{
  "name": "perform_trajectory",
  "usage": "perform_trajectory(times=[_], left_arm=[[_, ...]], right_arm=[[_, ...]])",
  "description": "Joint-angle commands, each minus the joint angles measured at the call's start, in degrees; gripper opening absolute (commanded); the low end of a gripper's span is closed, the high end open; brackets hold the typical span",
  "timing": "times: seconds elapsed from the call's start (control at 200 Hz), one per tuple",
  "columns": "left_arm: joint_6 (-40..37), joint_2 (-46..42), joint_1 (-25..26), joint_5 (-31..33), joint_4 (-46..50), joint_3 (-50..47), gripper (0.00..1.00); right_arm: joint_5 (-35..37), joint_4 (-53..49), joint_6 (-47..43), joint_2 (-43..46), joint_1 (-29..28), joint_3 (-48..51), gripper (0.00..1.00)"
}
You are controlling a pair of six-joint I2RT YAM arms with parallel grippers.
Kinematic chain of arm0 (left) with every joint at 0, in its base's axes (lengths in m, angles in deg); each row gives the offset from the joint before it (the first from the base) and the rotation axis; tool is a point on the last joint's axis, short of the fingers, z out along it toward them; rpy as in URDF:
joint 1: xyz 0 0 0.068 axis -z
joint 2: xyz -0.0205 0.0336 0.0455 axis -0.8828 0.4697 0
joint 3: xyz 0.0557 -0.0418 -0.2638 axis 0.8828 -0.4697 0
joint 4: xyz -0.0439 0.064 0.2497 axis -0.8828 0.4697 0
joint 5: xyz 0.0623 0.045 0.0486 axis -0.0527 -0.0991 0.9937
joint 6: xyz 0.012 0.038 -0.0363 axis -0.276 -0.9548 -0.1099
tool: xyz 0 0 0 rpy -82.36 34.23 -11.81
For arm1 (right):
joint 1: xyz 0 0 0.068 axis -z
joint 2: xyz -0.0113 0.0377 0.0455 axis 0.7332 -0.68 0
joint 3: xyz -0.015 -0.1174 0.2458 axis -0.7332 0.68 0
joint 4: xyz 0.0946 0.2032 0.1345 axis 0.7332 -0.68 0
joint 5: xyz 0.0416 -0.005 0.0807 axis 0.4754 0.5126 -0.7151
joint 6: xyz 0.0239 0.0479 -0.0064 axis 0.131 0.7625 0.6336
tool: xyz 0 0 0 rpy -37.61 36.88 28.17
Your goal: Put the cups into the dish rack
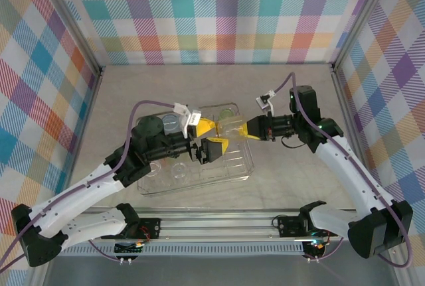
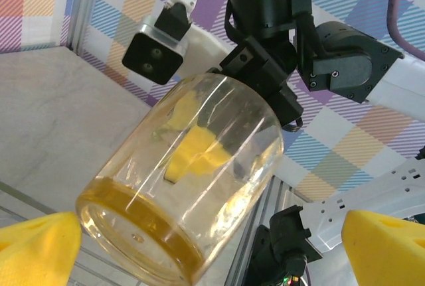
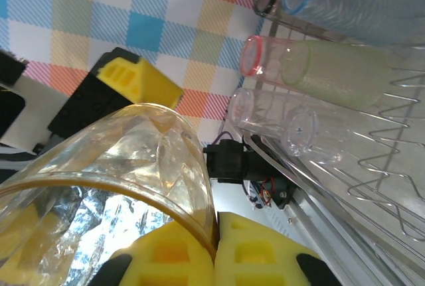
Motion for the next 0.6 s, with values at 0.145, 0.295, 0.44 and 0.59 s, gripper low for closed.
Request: perform_trajectory(times=[0.145, 0.295, 0.44, 0.59], left_arm=[[-0.7, 3.6, 0.4, -2.7, -5.3, 1.1, 0.95], [0.3, 4.7, 0.3, -2.6, -7.7, 0.9, 0.91], [1.2, 5.1, 0.3, -2.5, -10.5, 0.6, 0.85], [2.1, 5.7, 0.3, -4.7, -13.3, 0.7, 0.77]], right_arm=[[-4.3, 5.7, 2.1, -0.3, 0.4, -1.6, 0.00], [-4.8, 6.3, 2.5, -0.8, 0.4, -1.5, 0.00], [-4.7, 5.4, 1.5, -1.3, 0.4, -1.3, 0.00], [-5.0, 4.4, 0.7, -2.2, 0.3, -1.2, 0.00]])
